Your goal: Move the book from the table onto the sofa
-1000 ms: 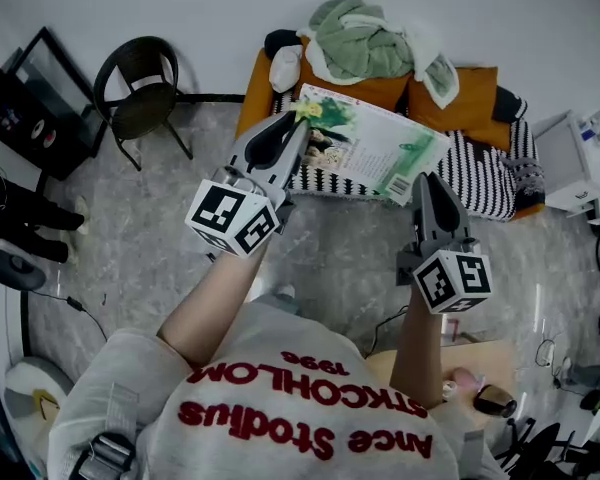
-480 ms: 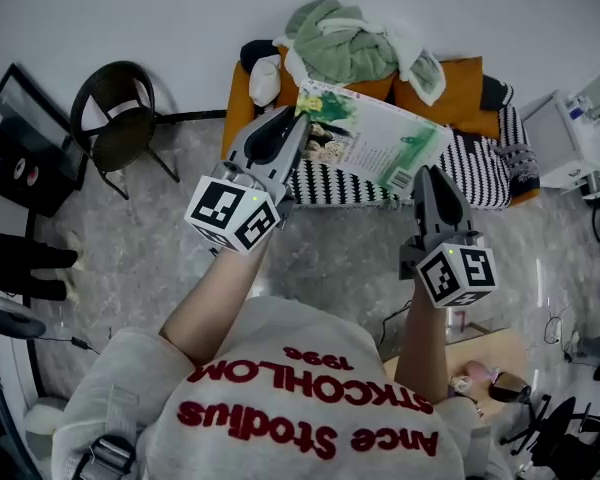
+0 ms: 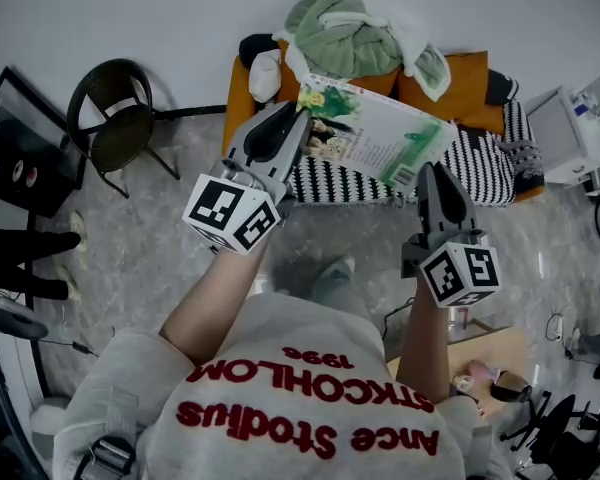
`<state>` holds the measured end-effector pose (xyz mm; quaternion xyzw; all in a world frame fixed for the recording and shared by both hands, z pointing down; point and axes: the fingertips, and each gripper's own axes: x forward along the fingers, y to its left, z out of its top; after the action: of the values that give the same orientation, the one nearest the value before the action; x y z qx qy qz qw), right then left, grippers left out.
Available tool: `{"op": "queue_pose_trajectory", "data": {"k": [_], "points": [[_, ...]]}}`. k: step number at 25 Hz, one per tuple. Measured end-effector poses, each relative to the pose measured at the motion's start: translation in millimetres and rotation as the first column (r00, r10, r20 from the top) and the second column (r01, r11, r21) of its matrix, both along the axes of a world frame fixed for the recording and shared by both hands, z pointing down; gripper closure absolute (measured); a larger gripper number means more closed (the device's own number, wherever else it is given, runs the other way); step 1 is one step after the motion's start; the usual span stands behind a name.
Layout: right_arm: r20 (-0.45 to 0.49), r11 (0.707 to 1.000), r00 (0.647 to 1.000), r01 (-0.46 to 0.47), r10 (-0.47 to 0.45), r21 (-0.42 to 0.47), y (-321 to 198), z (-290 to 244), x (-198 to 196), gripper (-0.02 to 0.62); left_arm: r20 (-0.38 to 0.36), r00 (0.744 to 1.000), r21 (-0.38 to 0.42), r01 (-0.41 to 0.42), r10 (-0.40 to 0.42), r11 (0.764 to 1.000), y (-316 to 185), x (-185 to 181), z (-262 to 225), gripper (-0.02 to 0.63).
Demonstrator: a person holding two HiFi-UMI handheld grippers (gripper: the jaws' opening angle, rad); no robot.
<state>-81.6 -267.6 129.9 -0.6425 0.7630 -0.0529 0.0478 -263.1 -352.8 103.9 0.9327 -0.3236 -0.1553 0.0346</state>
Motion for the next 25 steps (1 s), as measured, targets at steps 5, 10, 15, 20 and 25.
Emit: {"op": "queue_pose_trajectory", "data": {"k": [5, 10, 15, 20, 25], "points": [[0.005, 1.0, 1.0, 0.011, -0.011, -0.016, -14, 8, 9, 0.537, -0.001, 1.0, -0.014, 0.009, -0.009, 1.0, -14, 8, 7, 0.54], [0.011, 1.0, 1.0, 0.02, -0.02, -0.014, -42, 8, 35, 0.537, 0.002, 1.0, -0.018, 0.02, -0.02, 1.0, -39, 33, 8, 0.54], [0.013, 0.999, 0.999, 0.032, -0.031, -0.02, -65, 10, 56, 0.537, 0.005, 1.0, -0.021, 0.027, -0.027, 0.999, -59, 54, 10, 0.54], [0.006, 0.999, 0.999, 0.047, -0.047, -0.017, -83, 12, 74, 0.537, -0.004, 0.999, -0.01, 0.042, -0.042, 0.999, -76, 71, 10, 0.54], [-0.001, 0.998, 0.998, 0.057, -0.057, -0.018, -114, 11, 106, 0.537, -0.002, 0.999, -0.011, 0.052, -0.052, 0.999, -104, 102, 10, 0.54]]}}
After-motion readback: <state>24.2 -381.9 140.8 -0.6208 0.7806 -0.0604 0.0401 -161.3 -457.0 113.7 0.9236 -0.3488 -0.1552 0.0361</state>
